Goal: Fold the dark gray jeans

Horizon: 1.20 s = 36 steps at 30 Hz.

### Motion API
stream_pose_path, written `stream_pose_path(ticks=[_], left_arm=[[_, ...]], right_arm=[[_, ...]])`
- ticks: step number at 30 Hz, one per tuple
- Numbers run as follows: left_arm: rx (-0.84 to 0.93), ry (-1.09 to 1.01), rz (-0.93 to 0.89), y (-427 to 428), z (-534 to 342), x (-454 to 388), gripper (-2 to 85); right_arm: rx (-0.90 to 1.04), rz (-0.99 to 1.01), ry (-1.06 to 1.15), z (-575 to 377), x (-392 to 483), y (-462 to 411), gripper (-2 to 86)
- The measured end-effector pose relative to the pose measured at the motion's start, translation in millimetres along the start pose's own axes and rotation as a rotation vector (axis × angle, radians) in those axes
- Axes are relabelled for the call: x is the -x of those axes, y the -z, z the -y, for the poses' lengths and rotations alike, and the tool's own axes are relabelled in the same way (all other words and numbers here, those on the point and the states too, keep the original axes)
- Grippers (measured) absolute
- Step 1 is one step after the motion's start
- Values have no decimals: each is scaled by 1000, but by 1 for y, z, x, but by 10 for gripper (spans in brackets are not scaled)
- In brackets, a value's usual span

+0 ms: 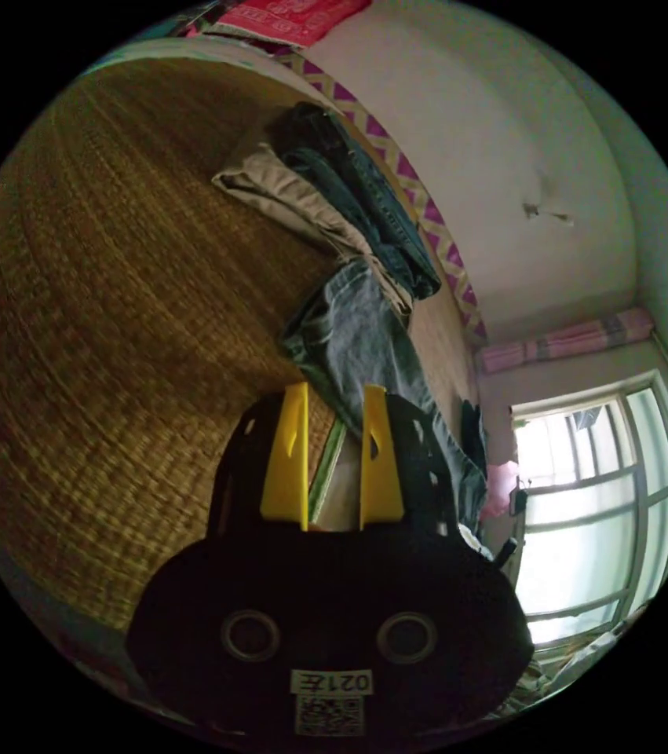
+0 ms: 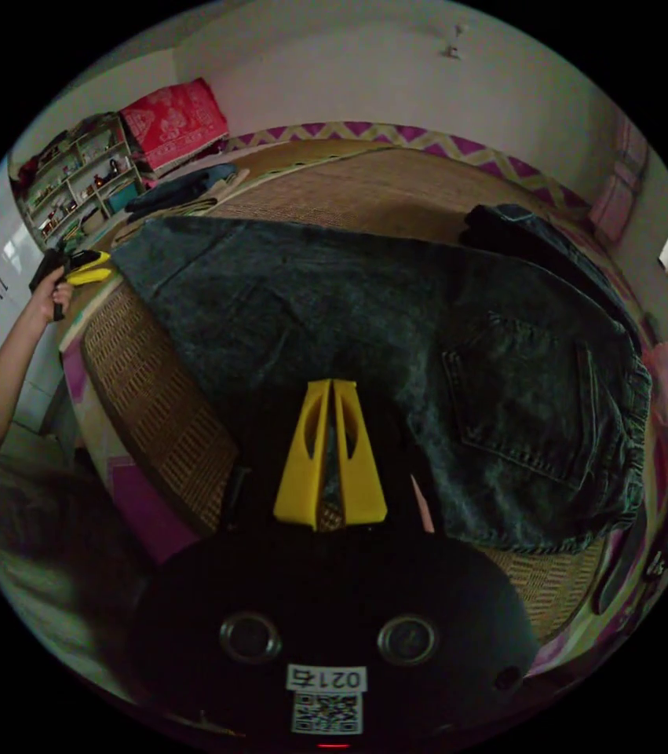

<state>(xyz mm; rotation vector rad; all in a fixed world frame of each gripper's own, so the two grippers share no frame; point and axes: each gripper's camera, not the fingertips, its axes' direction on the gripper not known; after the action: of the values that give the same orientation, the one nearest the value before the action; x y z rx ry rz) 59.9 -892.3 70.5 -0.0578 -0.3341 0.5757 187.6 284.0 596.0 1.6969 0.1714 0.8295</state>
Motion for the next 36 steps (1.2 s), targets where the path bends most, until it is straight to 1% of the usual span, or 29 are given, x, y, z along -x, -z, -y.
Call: stream_pose_path(ticks=[5,6,7,8,10,11,14,17,19,20,21,22,23,25,26,28,29,30,31,32,33,34,36], left_arm=[[-31,13,29,-26,-2,-24,71],[-44,19,28,-32,-5,-29,58],[-61,36,30,-37,-8,-31,27],[-69,38,8,-40,-10,-31,11],[-113,34,-110,-42,-20,-34,-3],[-115,19,-119,-42,-22,-38,-5],[-139,-112,-97,-32,-36,-84,-8],[-186,-305,-58,-21,-62,-164,-9],[-211,-502,-17,-25,-99,-247,-9],[-214,-556,-13,-29,-111,-268,-9],[-216,-666,-3,-40,-137,-311,-9],[-207,-751,-12,-56,-165,-351,-9],[-193,-793,-23,-66,-179,-369,-9],[-116,-939,-52,-116,-235,-432,-9],[-97,-968,-50,-132,-249,-445,-9],[7,-1047,-28,-202,-302,-484,-9],[39,-1061,-22,-221,-314,-490,-9],[112,-1060,-10,-261,-335,-495,-9],[209,-1048,22,-303,-353,-494,-9],[257,-1047,54,-324,-361,-492,-9],[336,-1039,125,-360,-375,-484,-9],[361,-1025,137,-377,-383,-477,-9],[307,-1004,92,-374,-390,-479,-9]], right_arm=[[11,55,-64,-5,-7,3,-9],[11,61,-72,-7,-8,5,-9],[8,64,-76,-9,-8,8,-9],[4,65,-77,-11,-9,10,-10],[-47,74,-82,-22,-11,25,-10],[-66,73,-86,-26,-13,31,-10],[-144,59,-117,-53,-24,62,-10],[-190,64,-159,-85,-39,89,-10],[-221,50,-185,-113,-49,107,-9],[-228,42,-192,-119,-51,111,-9],[-241,24,-206,-132,-54,118,-9],[-253,8,-220,-144,-57,124,-9],[-259,0,-227,-150,-59,127,-9],[-291,-4,-261,-172,-65,137,-8],[-299,3,-269,-177,-67,139,-8],[-324,32,-295,-196,-74,145,-7],[-327,36,-301,-200,-76,146,-7],[-332,43,-315,-208,-79,147,-7],[-337,49,-332,-217,-83,147,-7],[-338,54,-341,-220,-85,147,-6],[-337,67,-356,-228,-90,146,-6],[-334,80,-368,-235,-94,145,-6],[-331,92,-378,-244,-99,144,-6]])
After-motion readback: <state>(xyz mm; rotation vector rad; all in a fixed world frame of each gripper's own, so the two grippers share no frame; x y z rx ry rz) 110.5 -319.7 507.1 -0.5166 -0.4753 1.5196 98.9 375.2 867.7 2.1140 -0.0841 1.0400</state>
